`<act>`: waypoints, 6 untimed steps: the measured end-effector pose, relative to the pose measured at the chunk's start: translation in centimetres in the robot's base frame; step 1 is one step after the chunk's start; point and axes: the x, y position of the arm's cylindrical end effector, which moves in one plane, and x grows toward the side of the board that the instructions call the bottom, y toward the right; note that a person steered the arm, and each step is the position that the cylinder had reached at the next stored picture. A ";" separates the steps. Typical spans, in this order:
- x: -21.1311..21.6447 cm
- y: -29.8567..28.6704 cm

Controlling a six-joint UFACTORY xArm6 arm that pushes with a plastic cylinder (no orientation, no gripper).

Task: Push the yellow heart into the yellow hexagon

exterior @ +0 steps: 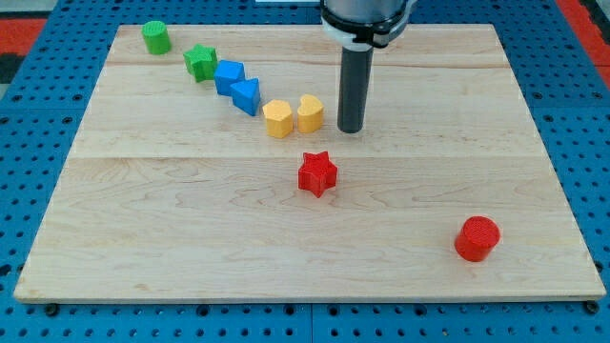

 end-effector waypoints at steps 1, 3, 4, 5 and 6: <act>-2.0 0.1; -1.8 -5.1; -1.8 -7.8; -1.7 -9.0; -1.4 -9.0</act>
